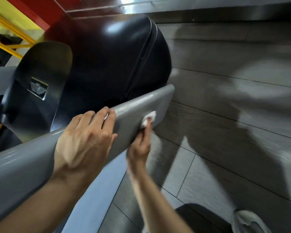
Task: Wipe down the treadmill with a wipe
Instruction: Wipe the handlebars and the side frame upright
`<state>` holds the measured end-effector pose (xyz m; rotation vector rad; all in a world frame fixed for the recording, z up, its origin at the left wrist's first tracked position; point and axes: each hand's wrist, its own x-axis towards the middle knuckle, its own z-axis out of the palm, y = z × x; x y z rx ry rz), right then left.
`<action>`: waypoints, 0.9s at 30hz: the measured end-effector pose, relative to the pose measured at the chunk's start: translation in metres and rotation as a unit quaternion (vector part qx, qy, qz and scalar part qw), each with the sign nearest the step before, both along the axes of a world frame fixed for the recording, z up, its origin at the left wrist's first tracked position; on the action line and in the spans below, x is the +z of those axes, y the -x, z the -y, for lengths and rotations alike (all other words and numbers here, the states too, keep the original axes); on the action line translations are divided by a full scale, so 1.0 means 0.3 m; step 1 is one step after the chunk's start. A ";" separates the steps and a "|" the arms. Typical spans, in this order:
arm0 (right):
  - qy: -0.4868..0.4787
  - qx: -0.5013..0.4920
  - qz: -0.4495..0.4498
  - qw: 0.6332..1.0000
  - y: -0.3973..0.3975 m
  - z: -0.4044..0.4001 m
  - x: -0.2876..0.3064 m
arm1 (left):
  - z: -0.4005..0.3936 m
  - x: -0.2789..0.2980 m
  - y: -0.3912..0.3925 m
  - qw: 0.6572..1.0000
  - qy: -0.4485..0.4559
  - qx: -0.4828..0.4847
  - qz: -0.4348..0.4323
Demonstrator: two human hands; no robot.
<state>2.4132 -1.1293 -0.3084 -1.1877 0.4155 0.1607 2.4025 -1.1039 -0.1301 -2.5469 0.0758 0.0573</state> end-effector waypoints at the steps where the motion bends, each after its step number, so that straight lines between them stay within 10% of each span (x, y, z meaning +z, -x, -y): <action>1: 0.013 0.013 -0.048 0.999 -0.101 0.019 -0.056 | -0.001 0.002 0.004 1.000 -0.001 0.000 0.001; 5: -0.017 -0.009 -0.143 0.990 -0.381 0.096 -0.141 | -0.002 0.007 0.008 1.000 0.005 0.002 -0.005; 13: -0.003 0.006 0.150 0.989 0.097 -0.016 0.111 | -0.012 0.002 -0.002 1.000 0.006 0.000 0.009; 21: 0.089 0.090 0.020 0.992 -0.574 0.166 -0.166 | -0.009 0.007 -0.004 1.000 0.005 0.013 -0.001; 27: 0.093 0.099 0.081 0.987 -0.454 0.168 -0.054 | -0.009 0.012 -0.006 0.999 -0.008 0.020 -0.025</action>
